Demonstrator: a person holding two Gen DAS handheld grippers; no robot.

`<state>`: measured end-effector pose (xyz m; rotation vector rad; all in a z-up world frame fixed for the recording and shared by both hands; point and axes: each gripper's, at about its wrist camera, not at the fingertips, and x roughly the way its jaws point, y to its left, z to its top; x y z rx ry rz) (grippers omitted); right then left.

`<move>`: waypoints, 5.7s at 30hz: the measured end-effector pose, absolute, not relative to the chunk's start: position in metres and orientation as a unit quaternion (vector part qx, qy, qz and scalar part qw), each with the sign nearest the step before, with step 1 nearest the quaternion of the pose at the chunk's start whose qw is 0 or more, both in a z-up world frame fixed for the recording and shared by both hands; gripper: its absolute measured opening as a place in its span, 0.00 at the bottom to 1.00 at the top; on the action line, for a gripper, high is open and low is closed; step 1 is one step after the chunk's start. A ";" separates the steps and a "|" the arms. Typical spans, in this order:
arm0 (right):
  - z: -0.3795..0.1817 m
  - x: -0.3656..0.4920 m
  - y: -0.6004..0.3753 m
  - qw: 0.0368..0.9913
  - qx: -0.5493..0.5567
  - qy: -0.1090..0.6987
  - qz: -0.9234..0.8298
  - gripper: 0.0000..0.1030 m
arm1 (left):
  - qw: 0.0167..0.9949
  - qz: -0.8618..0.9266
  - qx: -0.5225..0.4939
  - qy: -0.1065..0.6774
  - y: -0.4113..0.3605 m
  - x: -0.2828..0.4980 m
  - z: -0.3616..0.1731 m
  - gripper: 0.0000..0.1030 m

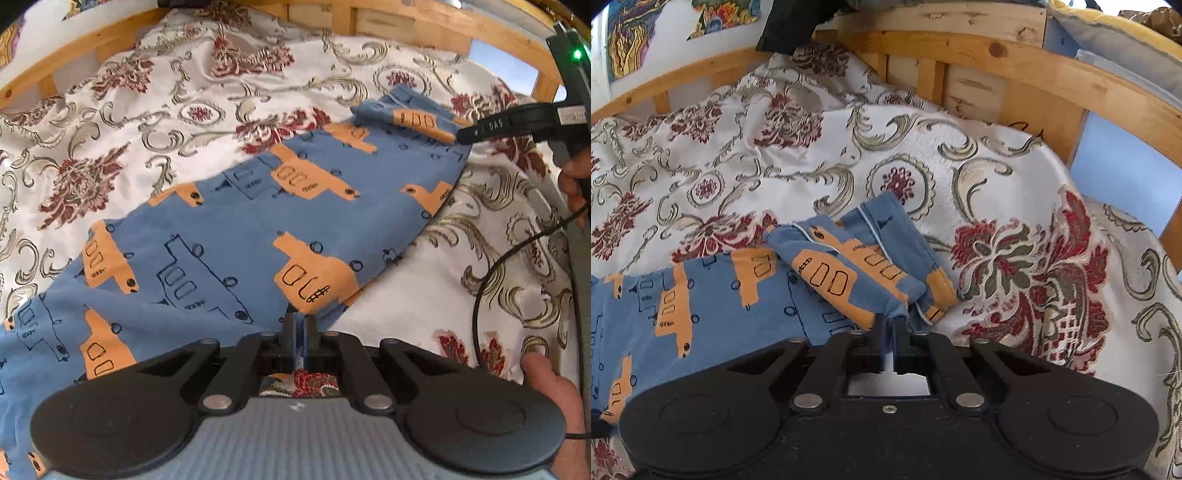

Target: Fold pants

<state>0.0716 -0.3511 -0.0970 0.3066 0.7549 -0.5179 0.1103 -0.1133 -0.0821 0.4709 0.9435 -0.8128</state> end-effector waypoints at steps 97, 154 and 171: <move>-0.109 0.090 -0.380 0.880 0.350 0.309 -0.087 0.90 | 0.849 -0.246 -0.008 0.467 -0.029 0.206 -0.100 0.88; -0.102 0.377 -0.184 0.754 0.260 0.515 0.313 0.21 | 0.822 -0.168 -0.097 0.536 0.047 0.257 -0.100 0.09; -0.103 0.412 -0.209 0.809 0.215 0.490 0.245 0.41 | 0.760 -0.193 -0.161 0.599 0.107 0.274 -0.105 0.03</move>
